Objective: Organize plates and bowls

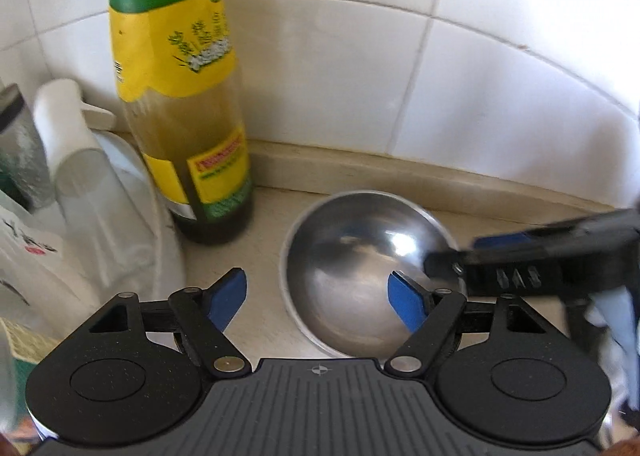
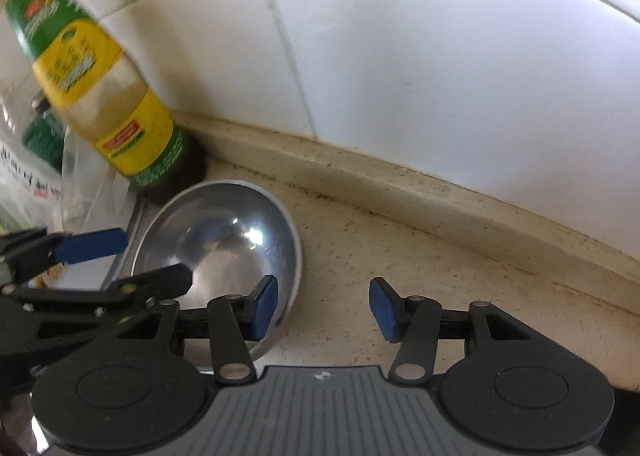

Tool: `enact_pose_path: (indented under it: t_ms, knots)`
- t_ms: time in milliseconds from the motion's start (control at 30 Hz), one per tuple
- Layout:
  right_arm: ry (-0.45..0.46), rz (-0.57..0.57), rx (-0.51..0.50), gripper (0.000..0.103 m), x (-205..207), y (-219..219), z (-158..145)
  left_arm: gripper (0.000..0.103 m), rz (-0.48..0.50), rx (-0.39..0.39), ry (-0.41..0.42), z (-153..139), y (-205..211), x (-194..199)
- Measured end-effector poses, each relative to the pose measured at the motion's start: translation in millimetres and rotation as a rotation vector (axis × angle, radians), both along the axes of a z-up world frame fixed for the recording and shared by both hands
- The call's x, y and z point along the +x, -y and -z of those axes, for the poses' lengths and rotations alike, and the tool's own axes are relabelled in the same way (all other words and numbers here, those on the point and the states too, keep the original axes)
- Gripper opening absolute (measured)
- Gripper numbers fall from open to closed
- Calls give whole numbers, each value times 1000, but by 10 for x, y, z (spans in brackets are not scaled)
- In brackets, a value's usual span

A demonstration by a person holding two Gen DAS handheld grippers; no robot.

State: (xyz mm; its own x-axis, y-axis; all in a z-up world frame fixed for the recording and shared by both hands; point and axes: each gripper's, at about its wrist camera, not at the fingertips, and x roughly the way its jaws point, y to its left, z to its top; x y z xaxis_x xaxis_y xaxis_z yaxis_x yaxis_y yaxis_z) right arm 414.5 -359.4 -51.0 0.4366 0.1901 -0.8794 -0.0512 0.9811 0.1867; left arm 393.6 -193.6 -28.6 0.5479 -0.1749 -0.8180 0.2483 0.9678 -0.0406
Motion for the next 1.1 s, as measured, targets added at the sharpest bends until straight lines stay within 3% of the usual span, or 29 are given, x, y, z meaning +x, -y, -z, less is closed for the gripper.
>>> enact_pose_path:
  t_ms: [167, 300, 367, 433, 767, 1100]
  knots:
    - [-8, -39, -25, 44, -21, -104, 66, 58, -2, 42, -35, 120, 16, 44]
    - [-8, -72, -28, 36, -34, -197, 91, 49, 13, 54, -58, 204, 42, 61]
    - [-4, -85, -29, 30, -43, -241, 93, 39, 26, 66, -61, 238, 57, 72]
    - [1, -94, -46, 30, -76, -281, 64, 35, 37, 67, -69, 304, 95, 109]
    - [16, -96, -73, 30, -136, -296, -3, 36, 58, 60, -66, 379, 130, 188]
    - [45, -93, -82, 30, -203, -299, -174, 37, 66, 50, -24, 207, 97, 153]
